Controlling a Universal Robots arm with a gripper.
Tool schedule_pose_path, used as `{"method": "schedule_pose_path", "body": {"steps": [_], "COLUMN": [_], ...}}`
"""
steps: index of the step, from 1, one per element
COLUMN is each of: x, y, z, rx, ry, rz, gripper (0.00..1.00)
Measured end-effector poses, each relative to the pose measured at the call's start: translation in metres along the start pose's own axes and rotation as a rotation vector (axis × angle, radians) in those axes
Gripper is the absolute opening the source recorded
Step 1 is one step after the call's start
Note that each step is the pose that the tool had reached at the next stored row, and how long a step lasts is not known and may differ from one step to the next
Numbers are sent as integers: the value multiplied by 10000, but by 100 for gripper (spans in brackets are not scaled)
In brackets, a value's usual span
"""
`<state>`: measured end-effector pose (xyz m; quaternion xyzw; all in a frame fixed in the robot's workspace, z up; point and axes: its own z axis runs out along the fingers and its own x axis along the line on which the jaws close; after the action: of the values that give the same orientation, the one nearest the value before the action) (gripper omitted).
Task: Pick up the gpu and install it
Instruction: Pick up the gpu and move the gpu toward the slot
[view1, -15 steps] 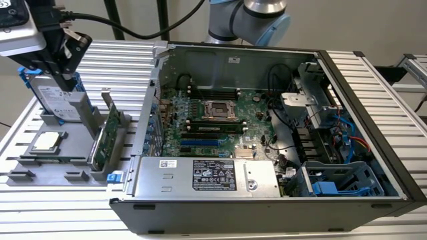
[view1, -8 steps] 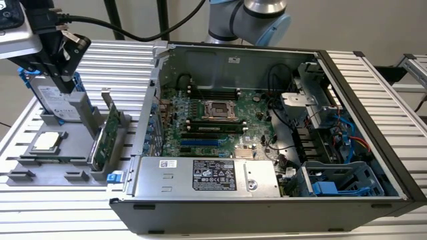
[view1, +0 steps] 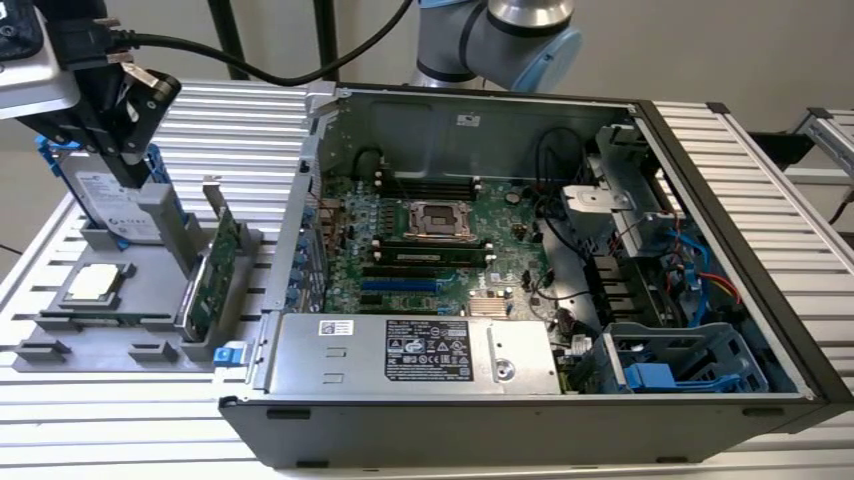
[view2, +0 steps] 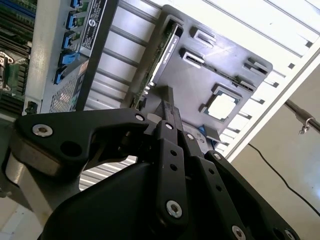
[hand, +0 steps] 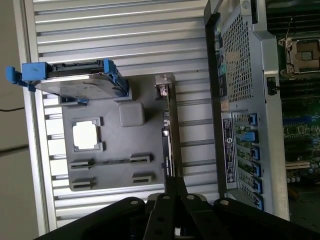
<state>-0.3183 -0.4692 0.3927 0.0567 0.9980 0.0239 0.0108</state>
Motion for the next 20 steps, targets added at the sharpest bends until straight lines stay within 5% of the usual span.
{"method": "schedule_pose_path", "body": {"steps": [9,10,20], "x": [0,0,0], "y": [0,0,-1], "z": [0,0,0], "rx": [0,0,2], "ry": [-1,-1,-2], "rz": [11,13,57], "gripper": [0,100,100]}}
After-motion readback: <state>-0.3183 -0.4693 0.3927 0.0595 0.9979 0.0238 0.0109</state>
